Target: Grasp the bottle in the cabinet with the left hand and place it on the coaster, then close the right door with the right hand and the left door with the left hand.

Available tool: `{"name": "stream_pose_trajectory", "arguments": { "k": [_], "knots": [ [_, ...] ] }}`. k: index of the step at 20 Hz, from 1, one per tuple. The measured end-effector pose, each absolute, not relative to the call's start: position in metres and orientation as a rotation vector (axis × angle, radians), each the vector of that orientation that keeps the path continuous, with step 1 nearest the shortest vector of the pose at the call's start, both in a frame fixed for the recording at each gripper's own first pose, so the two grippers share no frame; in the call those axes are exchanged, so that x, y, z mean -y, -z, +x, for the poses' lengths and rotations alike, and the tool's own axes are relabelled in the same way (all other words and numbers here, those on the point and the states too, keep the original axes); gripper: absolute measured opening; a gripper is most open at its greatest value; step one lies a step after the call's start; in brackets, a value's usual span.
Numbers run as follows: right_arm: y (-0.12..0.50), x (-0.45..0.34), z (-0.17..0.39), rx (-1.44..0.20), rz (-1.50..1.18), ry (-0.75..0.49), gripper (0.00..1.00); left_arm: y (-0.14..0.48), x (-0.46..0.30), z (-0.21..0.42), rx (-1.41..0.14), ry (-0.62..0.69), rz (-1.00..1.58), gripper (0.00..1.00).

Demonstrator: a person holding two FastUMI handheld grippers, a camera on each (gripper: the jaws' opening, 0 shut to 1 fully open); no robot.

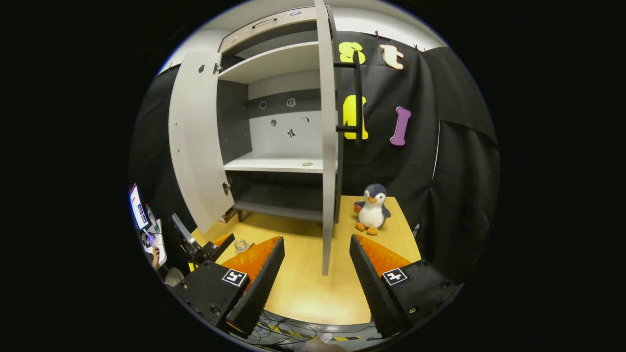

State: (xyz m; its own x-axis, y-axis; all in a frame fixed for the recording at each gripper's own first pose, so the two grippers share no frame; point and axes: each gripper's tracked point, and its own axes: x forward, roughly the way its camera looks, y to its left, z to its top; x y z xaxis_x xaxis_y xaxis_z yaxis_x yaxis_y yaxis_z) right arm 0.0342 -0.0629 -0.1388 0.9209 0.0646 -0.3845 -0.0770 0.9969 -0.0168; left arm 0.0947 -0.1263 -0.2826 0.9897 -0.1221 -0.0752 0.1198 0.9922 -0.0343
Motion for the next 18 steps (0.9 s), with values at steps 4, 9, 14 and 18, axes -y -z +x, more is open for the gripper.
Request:
{"name": "stream_pose_trajectory", "arguments": {
  "k": [4, 9, 14, 18],
  "knots": [
    [0.127, 0.052, 0.025, -0.355, -0.039, -0.099, 0.83, 0.238, 0.109, 0.086, -0.063, 0.090, -0.073, 0.96],
    [0.106, 0.045, 0.011, -0.301, -0.015, -0.104, 0.83, 0.177, 0.079, 0.055, -0.054, 0.052, -0.083, 0.96],
    [0.077, 0.072, 0.001, -0.210, 0.020, -0.024, 0.83, 0.127, 0.041, 0.001, -0.066, 0.009, -0.086, 0.96],
    [0.046, 0.114, -0.006, -0.149, 0.044, 0.065, 0.83, 0.094, -0.006, -0.044, -0.091, -0.043, -0.058, 0.96]
  ]
}}
